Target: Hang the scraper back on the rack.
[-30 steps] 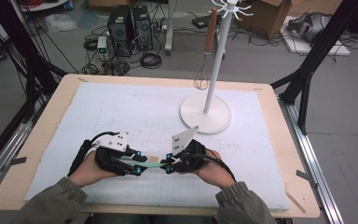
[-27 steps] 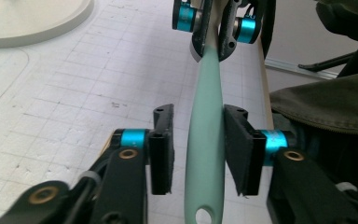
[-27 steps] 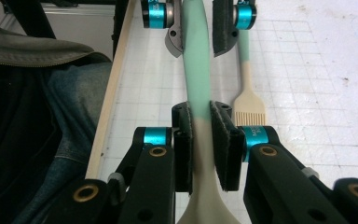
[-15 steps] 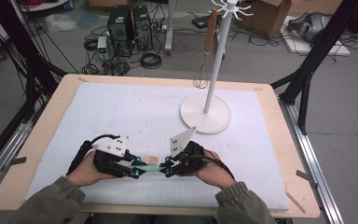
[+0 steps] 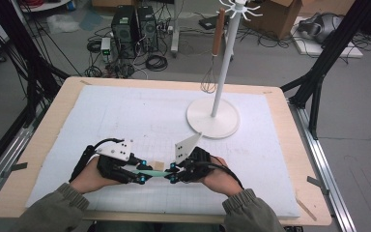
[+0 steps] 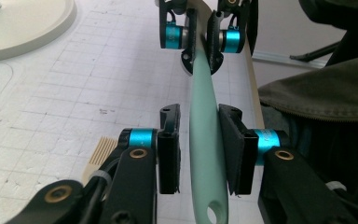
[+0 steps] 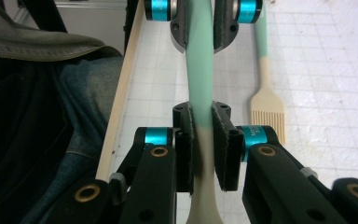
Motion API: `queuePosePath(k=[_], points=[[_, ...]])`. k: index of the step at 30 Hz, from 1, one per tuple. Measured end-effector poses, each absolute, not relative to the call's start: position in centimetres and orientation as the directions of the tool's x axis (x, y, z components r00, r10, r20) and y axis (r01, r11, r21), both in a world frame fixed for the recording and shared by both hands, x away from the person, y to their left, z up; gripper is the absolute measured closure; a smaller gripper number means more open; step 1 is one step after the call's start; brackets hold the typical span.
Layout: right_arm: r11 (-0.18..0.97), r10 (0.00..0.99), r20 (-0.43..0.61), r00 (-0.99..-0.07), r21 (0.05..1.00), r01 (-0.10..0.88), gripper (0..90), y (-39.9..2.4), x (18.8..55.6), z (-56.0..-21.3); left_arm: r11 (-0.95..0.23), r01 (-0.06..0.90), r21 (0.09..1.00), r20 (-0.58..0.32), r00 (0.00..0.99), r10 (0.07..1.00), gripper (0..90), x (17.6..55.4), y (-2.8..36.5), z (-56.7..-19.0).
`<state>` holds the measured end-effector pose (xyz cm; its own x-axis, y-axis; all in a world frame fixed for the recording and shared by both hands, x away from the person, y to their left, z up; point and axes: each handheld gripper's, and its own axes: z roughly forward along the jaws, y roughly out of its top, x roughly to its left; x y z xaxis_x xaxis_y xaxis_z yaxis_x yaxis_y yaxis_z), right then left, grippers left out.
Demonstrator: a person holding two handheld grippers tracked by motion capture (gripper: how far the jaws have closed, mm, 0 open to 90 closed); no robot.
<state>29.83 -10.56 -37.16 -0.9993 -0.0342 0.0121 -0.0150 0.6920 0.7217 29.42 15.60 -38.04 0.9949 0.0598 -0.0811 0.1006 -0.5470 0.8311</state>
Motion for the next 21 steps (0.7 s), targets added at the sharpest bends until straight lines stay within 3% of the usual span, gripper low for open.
queuePosePath(k=[5,14,19,21], points=[[0.694,-0.029,-0.002,-1.000,0.720,-0.022,80.7,-10.50,29.75,-37.12,-0.556,0.088,0.826,-0.077,0.996,0.043,75.6,29.36,15.63,-38.11],[0.721,-0.041,0.061,-0.997,0.693,0.012,79.2,-10.00,29.85,-37.53,-0.602,0.007,0.799,0.003,1.000,0.015,78.1,28.68,15.21,-38.17],[0.722,-0.021,0.019,-1.000,0.692,-0.003,84.2,-10.06,29.72,-37.33,-0.588,0.052,0.807,-0.029,0.998,0.049,78.9,29.03,15.35,-38.15],[0.714,-0.025,0.014,-1.000,0.700,-0.009,84.4,-10.21,29.74,-37.17,-0.571,0.068,0.818,-0.047,0.998,0.052,75.1,29.20,15.56,-38.03]])
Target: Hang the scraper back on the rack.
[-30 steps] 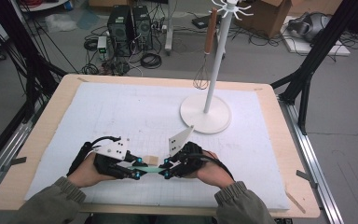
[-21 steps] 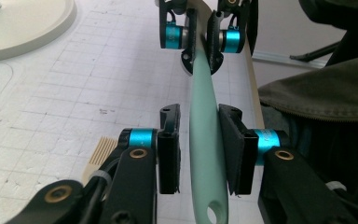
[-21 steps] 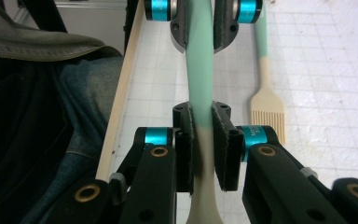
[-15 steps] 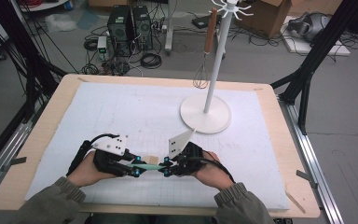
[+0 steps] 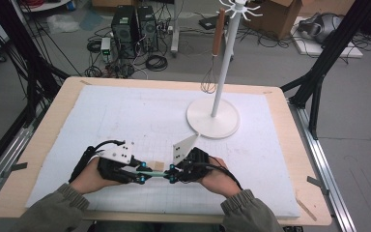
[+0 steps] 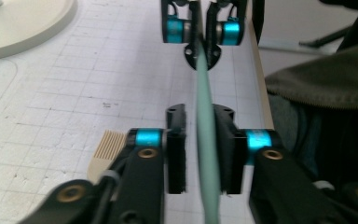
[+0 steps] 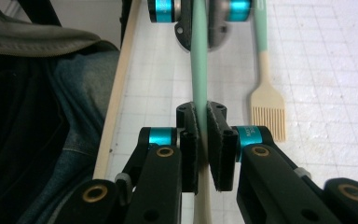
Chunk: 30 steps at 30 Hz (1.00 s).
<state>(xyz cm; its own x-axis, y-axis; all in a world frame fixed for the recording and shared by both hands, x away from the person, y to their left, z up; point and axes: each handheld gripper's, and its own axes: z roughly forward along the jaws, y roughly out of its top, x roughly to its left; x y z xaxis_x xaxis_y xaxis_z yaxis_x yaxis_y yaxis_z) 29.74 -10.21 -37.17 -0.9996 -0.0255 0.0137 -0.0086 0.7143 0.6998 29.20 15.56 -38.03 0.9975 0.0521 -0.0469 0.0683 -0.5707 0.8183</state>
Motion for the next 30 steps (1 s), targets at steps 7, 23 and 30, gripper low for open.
queuePosePath(k=[7,23,30], points=[[0.718,-0.022,0.021,-1.000,0.696,-0.001,83.1,-10.2,29.6,-37.0,-0.578,0.042,0.815,-0.036,0.999,0.021,81.9,29.0,15.5,-37.8],[0.714,0.014,0.030,-0.999,0.699,0.031,84.4,-10.1,29.7,-37.0,-0.519,0.080,0.851,-0.022,0.993,0.116,61.6,29.4,16.4,-37.3],[0.679,0.073,0.047,-0.996,0.729,0.084,84.4,-11.7,30.3,-36.6,-0.484,0.106,0.869,-0.018,0.983,0.183,48.7,29.2,18.0,-37.2]])
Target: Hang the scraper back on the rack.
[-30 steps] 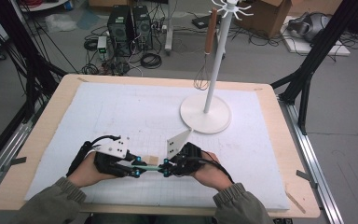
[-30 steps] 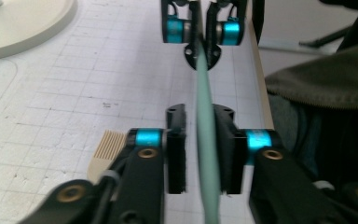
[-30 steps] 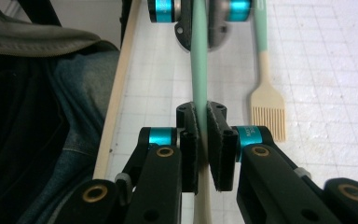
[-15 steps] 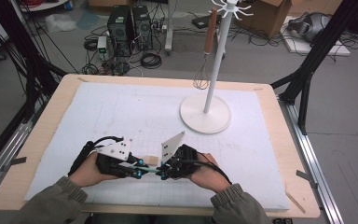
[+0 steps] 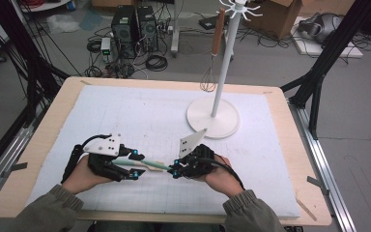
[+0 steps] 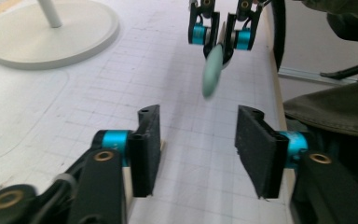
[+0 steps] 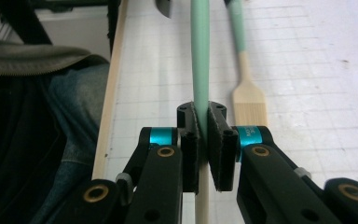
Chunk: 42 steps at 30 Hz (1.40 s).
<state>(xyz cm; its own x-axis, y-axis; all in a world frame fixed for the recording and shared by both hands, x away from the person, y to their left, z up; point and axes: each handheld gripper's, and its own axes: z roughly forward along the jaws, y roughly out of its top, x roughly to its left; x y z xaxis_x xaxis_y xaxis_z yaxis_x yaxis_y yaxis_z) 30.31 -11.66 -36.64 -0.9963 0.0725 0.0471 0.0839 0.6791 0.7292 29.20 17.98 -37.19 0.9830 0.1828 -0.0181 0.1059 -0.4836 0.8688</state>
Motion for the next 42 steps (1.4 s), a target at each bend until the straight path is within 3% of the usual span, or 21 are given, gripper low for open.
queuePosePath(k=[16,25,42], points=[[0.513,0.187,0.107,-0.976,0.837,0.190,84.4,-14.7,31.1,-36.6,-0.406,0.152,0.901,-0.029,0.955,0.295,34.5,28.6,20.1,-37.9],[0.515,0.182,0.104,-0.978,0.837,0.185,84.4,-14.3,31.1,-36.6,-0.402,0.150,0.904,-0.028,0.955,0.294,35.7,28.6,20.1,-37.7],[0.398,0.247,0.126,-0.961,0.891,0.219,84.4,-16.0,31.6,-35.9,-0.390,0.162,0.907,-0.027,0.944,0.329,35.1,28.1,21.1,-38.2]])
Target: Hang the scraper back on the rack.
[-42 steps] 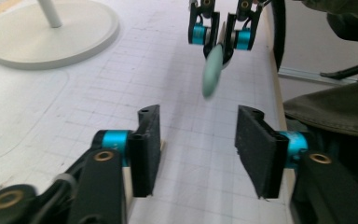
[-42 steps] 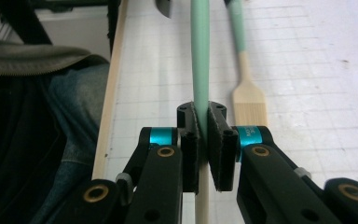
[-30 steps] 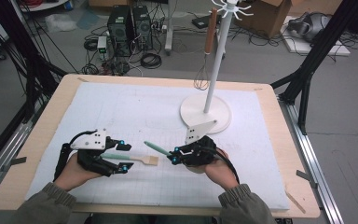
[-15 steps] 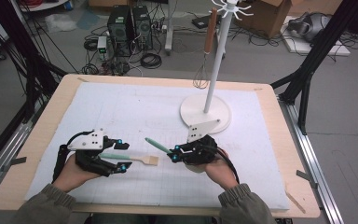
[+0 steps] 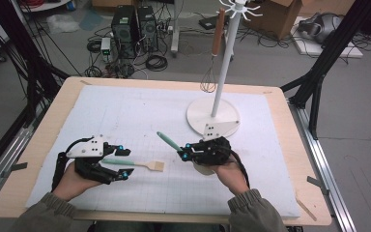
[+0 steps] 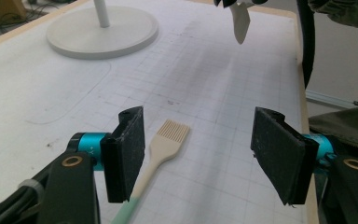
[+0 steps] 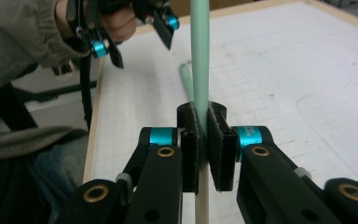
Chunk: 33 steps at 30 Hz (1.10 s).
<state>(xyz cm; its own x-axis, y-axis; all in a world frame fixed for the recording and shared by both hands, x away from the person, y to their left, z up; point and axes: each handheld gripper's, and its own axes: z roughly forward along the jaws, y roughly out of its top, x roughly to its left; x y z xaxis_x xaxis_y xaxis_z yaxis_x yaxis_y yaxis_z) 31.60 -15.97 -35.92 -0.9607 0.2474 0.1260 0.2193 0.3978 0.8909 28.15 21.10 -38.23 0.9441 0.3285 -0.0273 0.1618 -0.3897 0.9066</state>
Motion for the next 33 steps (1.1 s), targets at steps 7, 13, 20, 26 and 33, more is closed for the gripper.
queuePosePath(k=[7,13,20,26,33], points=[[0.323,0.306,0.142,-0.941,0.915,0.243,84.4,-17.6,32.1,-35.3,-0.356,0.180,0.917,-0.049,0.937,0.346,31.4,28.0,22.0,-38.6],[0.255,0.345,0.147,-0.927,0.936,0.244,84.4,-19.0,32.6,-34.5,-0.355,0.185,0.916,-0.035,0.921,0.389,29.2,28.0,22.7,-38.7],[0.219,0.373,0.141,-0.917,0.947,0.234,84.4,-20.1,32.9,-33.6,-0.333,0.197,0.922,-0.037,0.901,0.432,27.8,28.0,23.8,-38.8],[0.222,0.382,0.143,-0.913,0.945,0.240,84.4,-20.4,33.3,-33.3,-0.324,0.203,0.924,-0.025,0.878,0.479,24.9,28.0,24.7,-38.9],[0.208,0.395,0.140,-0.908,0.949,0.237,84.4,-21.0,34.0,-32.5,-0.324,0.205,0.924,-0.015,0.865,0.502,24.1,28.0,25.3,-39.0]])
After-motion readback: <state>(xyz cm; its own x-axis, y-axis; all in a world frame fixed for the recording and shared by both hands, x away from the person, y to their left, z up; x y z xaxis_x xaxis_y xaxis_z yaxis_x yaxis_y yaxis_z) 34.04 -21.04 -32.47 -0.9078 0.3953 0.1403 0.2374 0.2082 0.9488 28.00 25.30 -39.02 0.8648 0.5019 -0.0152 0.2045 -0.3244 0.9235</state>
